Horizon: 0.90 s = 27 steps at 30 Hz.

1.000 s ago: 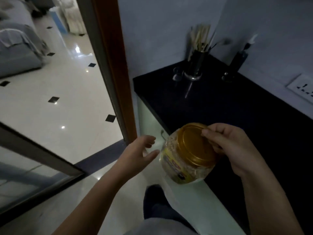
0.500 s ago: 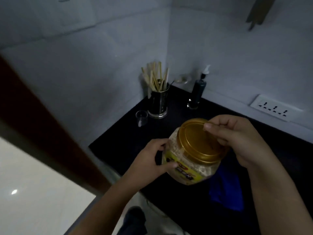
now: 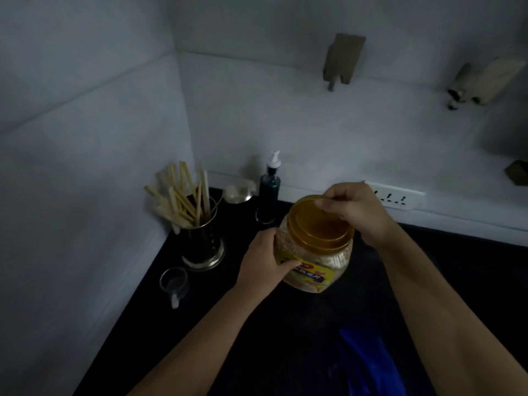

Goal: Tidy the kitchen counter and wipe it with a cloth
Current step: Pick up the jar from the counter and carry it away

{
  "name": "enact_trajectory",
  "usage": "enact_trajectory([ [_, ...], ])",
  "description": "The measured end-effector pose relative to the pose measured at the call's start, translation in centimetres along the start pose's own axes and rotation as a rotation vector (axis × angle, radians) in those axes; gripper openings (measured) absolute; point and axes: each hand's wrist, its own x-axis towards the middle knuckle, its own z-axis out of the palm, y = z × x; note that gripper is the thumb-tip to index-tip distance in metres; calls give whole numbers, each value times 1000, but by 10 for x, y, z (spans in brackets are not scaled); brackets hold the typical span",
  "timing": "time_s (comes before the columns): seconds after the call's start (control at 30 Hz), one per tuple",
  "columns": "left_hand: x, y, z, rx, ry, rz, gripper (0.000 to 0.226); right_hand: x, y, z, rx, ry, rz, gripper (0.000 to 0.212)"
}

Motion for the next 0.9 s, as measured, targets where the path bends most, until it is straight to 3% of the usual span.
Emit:
enact_trajectory([
  [0.37, 90, -8, 46, -8, 43, -85, 60, 91, 45, -28, -37, -27, 3, 22],
  [0.63, 112, -20, 61, -9, 99, -103, 61, 124, 71, -31, 50, -13, 4, 23],
  [0.9, 112, -22, 65, 2, 104, -91, 64, 124, 74, -34, -88, -32, -44, 11],
])
